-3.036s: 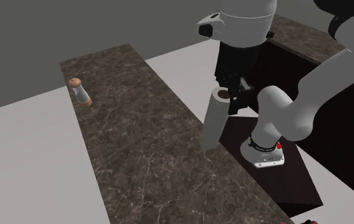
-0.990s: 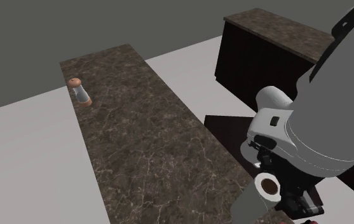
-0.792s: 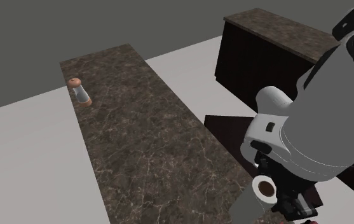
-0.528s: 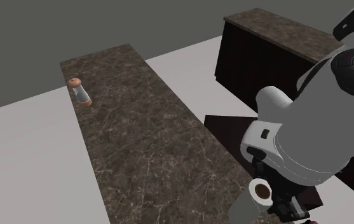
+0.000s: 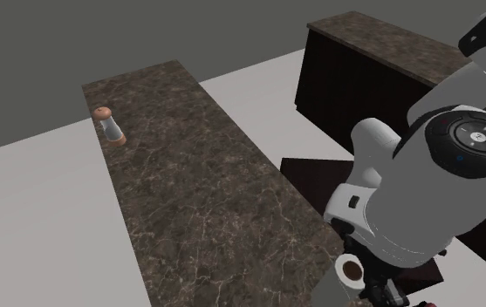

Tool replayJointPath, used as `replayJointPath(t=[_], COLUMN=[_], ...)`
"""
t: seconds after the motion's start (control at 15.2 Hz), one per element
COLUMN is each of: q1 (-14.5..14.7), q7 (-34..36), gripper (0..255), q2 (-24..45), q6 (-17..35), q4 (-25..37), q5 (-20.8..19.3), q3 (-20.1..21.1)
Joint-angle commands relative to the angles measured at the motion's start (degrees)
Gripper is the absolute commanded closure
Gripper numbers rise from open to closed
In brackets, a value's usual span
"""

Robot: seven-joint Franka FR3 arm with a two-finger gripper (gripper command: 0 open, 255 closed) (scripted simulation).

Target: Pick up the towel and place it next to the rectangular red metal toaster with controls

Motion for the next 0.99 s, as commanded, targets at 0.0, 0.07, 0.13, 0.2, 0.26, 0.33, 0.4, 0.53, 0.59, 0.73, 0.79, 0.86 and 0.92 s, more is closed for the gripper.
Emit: replayJointPath(t=[0.0,0.07,0.13,0.2,0.26,0.33,0.4,0.53,0.59,0.73,0.79,0.86,0.92], q1=[0.02,0.07,0.12,0.17,0.21,0.25,0.29,0.36,0.40,0.45,0.47,0.49,0.51], q7=[-0.30,-0.39,-0.47,-0.55,-0.64,-0.71,-0.79,-0.94,-1.01,-1.15,-1.22,-1.28,-1.35], gripper=[255,255,255,255,255,255,255,255,255,255,255,255,255], q2=[0.15,0.18,0.23,0.30,0.38,0.47,0.58,0.85,1.01,1.39,1.60,1.83,2.07], q6=[1.64,2.39,3.15,3.92,4.69,5.47,6.25,7.83,8.63,10.24,11.06,11.89,12.72], q4=[-1.49,-2.21,-2.91,-3.61,-4.30,-4.98,-5.64,-6.95,-7.58,-8.83,-9.43,-10.03,-10.61], q5=[0.23,0.38,0.53,0.69,0.84,0.99,1.15,1.46,1.62,1.93,2.08,2.23,2.39], q3=[0.34,0.53,0.74,0.94,1.16,1.38,1.60,2.06,2.30,2.79,3.04,3.30,3.56])
